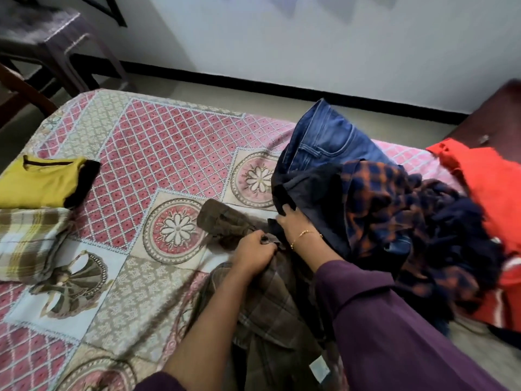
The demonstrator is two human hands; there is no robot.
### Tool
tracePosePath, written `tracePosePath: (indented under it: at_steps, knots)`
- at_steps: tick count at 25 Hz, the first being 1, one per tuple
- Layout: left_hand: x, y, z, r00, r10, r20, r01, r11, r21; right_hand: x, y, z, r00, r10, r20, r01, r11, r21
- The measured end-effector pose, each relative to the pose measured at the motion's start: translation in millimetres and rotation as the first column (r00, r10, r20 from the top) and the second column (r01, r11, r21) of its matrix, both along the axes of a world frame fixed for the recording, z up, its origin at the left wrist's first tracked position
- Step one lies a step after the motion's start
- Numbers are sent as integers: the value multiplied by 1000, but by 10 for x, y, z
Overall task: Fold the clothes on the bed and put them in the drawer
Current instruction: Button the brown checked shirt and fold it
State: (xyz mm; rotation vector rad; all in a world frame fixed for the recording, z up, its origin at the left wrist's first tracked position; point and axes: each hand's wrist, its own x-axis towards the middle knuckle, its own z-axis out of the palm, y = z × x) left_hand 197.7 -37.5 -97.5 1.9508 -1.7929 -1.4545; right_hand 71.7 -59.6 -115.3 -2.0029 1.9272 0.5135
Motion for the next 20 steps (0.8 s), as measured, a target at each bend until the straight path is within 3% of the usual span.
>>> tracePosePath:
  at_steps: [2, 5, 9, 12, 18, 20]
  knots:
    - [-239, 83, 106, 1000, -27, -1, 27, 1000, -8, -361, 154, 133, 958, -228, 176, 225, 974, 38]
    - [-584, 138, 206, 996, -88, -32, 87, 995, -38, -794, 413, 290, 908, -341, 245, 352, 936, -1]
    - [-1198, 172, 305, 983, -163, -85, 152, 981, -119, -1525, 607, 392, 862, -501, 75, 506, 853, -130]
    - [-1721, 209, 374, 976, -169, -137, 145, 975, -171, -2197, 726, 456, 770, -634, 74, 635, 749, -188]
    - [-2536, 262, 459, 942, -234, -239, 179, 957, -230, -3211, 1090, 603, 656, -730, -189, 634, 670, -387]
    - [-2754, 275, 426, 926, -272, -261, 212, 948, -237, -3335, 1128, 531, 672, -705, -226, 603, 699, -385]
